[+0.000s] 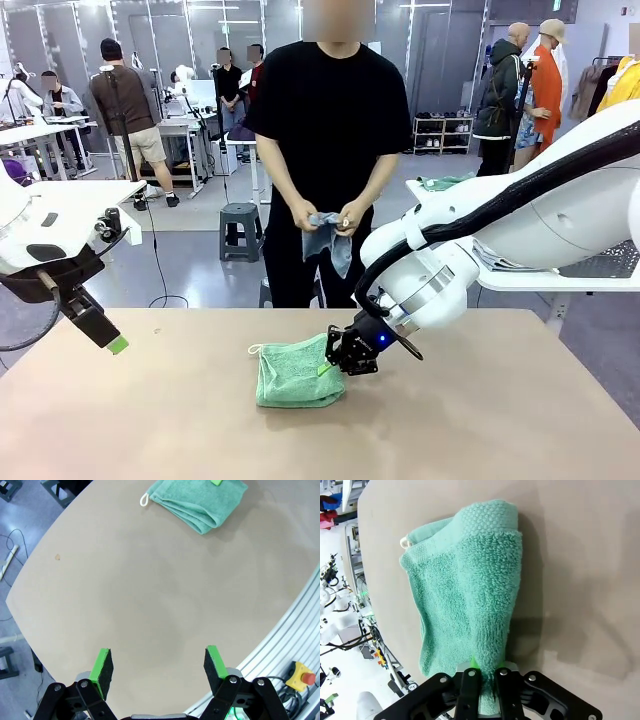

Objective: Fold the towels and place them in the basket.
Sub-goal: Place the folded Towel with hook on the right side of the table.

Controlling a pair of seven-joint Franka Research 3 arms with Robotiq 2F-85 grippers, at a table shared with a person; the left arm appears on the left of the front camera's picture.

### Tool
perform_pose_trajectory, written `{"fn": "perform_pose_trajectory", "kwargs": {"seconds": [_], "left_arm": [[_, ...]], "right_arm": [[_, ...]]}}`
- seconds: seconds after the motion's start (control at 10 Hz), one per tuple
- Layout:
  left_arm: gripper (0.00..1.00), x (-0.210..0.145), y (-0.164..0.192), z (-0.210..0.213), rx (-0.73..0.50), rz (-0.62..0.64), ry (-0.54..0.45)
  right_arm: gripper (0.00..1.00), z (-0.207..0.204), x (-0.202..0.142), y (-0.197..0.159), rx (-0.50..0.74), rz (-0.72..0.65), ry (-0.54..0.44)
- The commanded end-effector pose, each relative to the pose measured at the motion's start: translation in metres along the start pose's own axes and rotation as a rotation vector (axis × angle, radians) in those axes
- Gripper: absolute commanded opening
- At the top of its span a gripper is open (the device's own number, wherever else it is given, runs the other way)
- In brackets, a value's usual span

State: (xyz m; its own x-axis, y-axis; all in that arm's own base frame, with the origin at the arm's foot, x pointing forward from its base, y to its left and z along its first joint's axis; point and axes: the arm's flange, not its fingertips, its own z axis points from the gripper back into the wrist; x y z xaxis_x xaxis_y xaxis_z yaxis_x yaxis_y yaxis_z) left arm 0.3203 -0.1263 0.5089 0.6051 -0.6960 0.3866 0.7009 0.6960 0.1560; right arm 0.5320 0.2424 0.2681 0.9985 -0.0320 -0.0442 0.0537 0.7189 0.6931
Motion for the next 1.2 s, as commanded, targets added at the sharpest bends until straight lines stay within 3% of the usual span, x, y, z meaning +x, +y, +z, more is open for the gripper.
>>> {"fn": "perform_pose_trajectory", "kwargs": {"seconds": [0.0, 0.3, 0.5, 0.8, 1.1], "left_arm": [[0.92, 0.002, 0.001, -0.002, 0.003, -0.003, -0.01], [0.92, 0.002, 0.001, -0.002, 0.003, -0.003, -0.01], [0.92, 0.002, 0.001, -0.002, 0.003, -0.003, -0.01], [0.92, 0.002, 0.001, -0.002, 0.003, -0.003, -0.01], [0.92, 0.002, 0.001, -0.002, 0.003, -0.003, -0.01]], "right_arm": [[0.07, 0.0, 0.0, 0.0, 0.0, 0.0, 0.0], [0.07, 0.072, -0.01, -0.038, 0.026, 0.045, -0.001], [0.07, 0.127, -0.019, -0.074, 0.028, 0.084, -0.069], [0.07, 0.203, -0.034, -0.122, -0.074, 0.093, -0.164], [0.07, 0.237, -0.037, -0.17, -0.166, 0.084, -0.161]]}}
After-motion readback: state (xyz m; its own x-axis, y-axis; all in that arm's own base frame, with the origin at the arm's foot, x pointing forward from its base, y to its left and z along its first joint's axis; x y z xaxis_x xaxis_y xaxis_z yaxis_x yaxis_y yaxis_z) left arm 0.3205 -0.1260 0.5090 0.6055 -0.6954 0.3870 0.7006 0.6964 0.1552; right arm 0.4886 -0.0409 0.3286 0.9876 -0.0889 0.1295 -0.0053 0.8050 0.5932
